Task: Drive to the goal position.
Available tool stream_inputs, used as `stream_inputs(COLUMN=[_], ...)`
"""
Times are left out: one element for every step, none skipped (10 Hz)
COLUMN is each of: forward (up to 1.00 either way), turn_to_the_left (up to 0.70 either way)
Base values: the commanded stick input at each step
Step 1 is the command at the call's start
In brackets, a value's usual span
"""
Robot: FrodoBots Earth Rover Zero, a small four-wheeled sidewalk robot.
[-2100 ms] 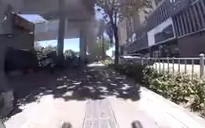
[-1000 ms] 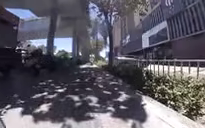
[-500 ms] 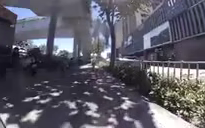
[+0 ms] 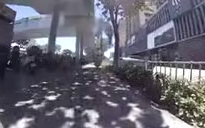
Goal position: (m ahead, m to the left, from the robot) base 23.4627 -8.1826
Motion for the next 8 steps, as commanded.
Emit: stream_inputs(forward=[0.45,0.45,0.22,0.00,0.00,0.00,0.00,0.00], turn_to_the_left=[0.27,0.27,0.13,0.00,0.00,0.00,0.00,0.00])
